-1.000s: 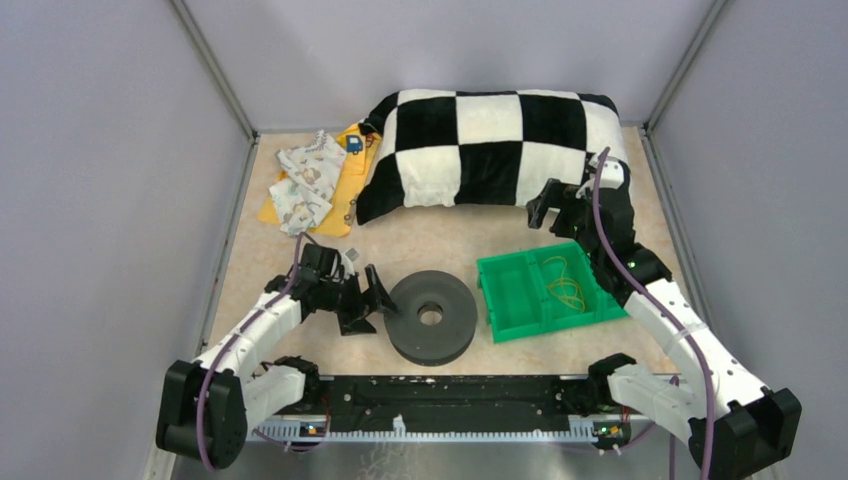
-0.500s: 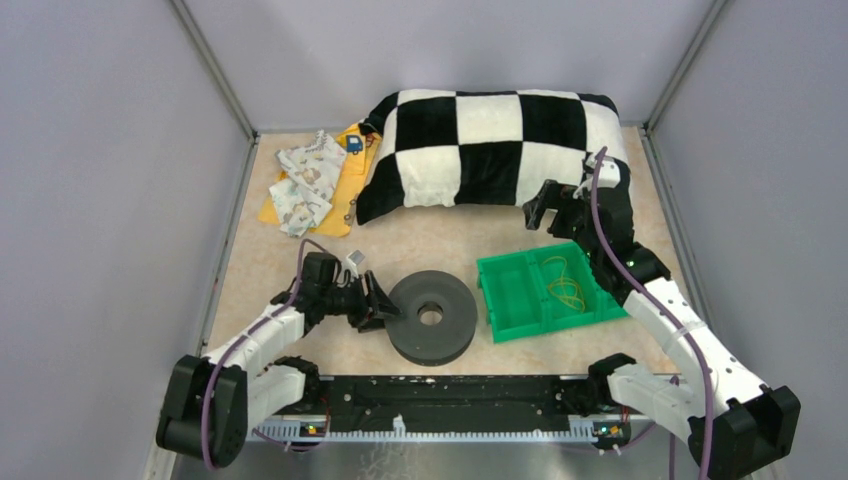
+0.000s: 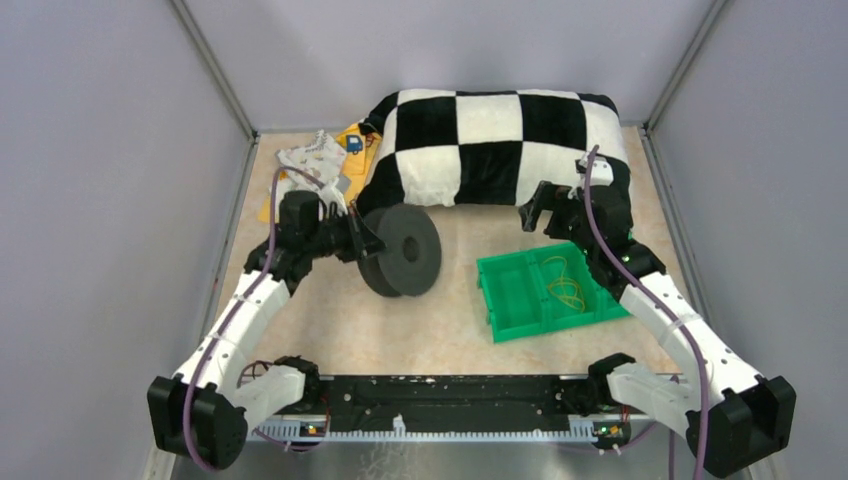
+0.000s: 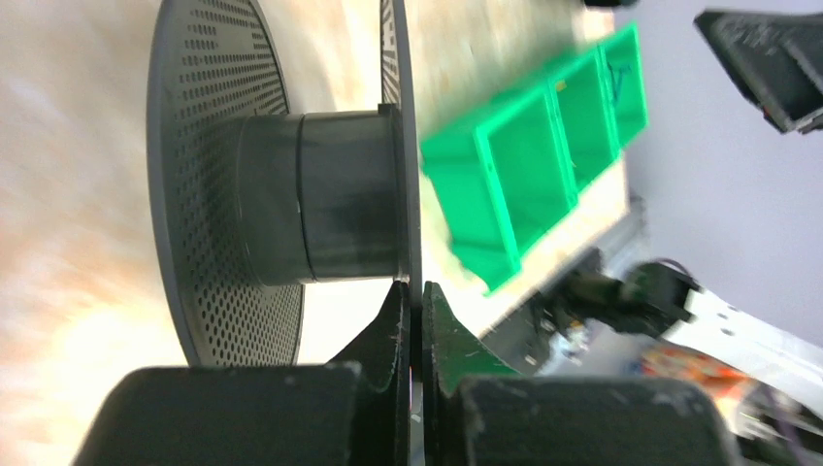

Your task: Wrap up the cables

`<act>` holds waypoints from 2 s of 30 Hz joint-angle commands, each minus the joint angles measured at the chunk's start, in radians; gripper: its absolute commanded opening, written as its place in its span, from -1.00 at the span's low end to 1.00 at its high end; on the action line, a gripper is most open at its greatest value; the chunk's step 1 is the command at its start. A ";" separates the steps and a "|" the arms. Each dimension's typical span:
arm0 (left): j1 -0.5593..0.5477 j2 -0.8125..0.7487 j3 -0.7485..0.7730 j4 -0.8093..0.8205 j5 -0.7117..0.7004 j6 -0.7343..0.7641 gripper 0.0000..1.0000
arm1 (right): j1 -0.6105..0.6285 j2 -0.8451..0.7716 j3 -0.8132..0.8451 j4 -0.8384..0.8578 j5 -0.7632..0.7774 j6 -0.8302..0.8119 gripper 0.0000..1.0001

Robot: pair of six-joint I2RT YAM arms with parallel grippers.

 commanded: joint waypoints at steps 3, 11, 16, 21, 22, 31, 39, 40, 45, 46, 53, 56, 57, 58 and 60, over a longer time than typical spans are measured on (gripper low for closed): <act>0.007 0.017 0.207 0.126 -0.031 0.347 -1.00 | 0.016 -0.008 0.091 -0.038 0.003 -0.039 0.97; -0.004 0.135 0.228 0.470 0.363 0.621 -1.00 | 0.017 -0.058 0.113 -0.116 0.087 -0.047 0.97; -0.089 0.219 0.227 0.578 0.383 0.744 -1.00 | 0.019 -0.111 0.099 -0.142 0.138 -0.035 0.98; -0.167 0.308 0.249 0.679 0.387 0.894 -1.00 | 0.019 -0.139 0.088 -0.164 0.151 -0.003 0.97; -0.178 0.332 0.263 0.678 0.394 0.919 -1.00 | 0.019 -0.139 0.088 -0.173 0.160 0.007 0.97; -0.210 0.545 0.352 0.767 0.430 0.958 -1.00 | 0.019 -0.155 0.098 -0.247 0.177 -0.004 0.97; -0.237 0.689 0.427 0.730 0.484 0.980 -1.00 | 0.019 -0.216 0.059 -0.269 0.193 -0.018 0.97; -0.246 0.704 0.434 0.729 0.483 0.981 -1.00 | 0.019 -0.213 0.059 -0.281 0.205 -0.015 0.97; -0.263 0.761 0.477 0.711 0.488 0.968 -0.74 | 0.019 -0.184 0.072 -0.355 0.311 0.002 0.97; -0.264 0.767 0.483 0.711 0.487 0.962 -0.57 | 0.019 -0.175 0.075 -0.372 0.331 0.006 0.97; -0.266 0.780 0.518 0.736 0.480 0.887 -0.27 | 0.018 -0.139 0.044 -0.418 0.403 0.051 0.97; -0.265 0.767 0.516 0.742 0.476 0.873 -0.26 | 0.019 -0.126 0.030 -0.443 0.440 0.071 0.97; -0.265 0.760 0.516 0.738 0.468 0.873 -0.26 | 0.019 -0.122 0.028 -0.464 0.473 0.089 0.97; -0.265 0.752 0.513 0.735 0.458 0.875 -0.25 | 0.017 -0.117 0.028 -0.490 0.503 0.106 0.97; -0.265 0.735 0.504 0.736 0.447 0.875 -0.23 | 0.006 -0.113 0.028 -0.513 0.532 0.121 0.97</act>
